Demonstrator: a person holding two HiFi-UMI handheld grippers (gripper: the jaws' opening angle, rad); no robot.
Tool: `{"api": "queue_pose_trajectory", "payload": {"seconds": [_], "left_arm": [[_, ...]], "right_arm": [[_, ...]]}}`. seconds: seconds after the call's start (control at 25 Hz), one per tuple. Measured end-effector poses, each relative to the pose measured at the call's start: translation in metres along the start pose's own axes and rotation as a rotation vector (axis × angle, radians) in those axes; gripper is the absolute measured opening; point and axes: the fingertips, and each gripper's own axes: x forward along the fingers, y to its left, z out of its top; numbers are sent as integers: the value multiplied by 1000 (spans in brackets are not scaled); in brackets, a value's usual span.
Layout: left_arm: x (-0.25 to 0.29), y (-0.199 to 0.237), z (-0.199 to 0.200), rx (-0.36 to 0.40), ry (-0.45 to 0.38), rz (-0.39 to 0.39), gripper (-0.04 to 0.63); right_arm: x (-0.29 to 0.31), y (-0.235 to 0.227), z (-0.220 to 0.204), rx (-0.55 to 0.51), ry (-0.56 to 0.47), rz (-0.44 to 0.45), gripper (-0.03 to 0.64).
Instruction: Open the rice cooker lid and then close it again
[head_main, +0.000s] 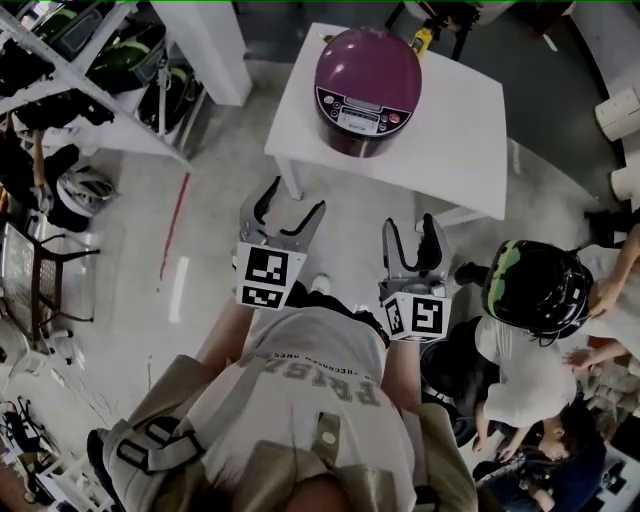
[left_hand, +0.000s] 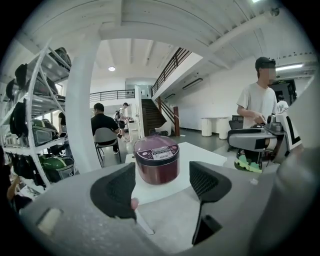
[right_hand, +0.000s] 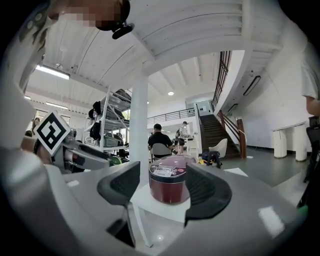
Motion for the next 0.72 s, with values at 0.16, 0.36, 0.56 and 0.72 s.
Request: {"api": "queue_pose_trajectory", "payload": {"seconds": [0.16, 0.36, 0.56, 0.72], "left_arm": [[12, 6, 0, 4, 22, 17, 347], [30, 18, -2, 10, 50, 15, 347], [59, 29, -5, 28, 67, -18, 348], [83, 43, -1, 33, 73, -54, 348]], "right_arm": [[18, -6, -2, 9, 5, 21, 261], [40, -8, -9, 23, 29, 35, 264], [68, -13, -19, 31, 48, 19, 264], [92, -16, -19, 29, 57, -7, 264]]}}
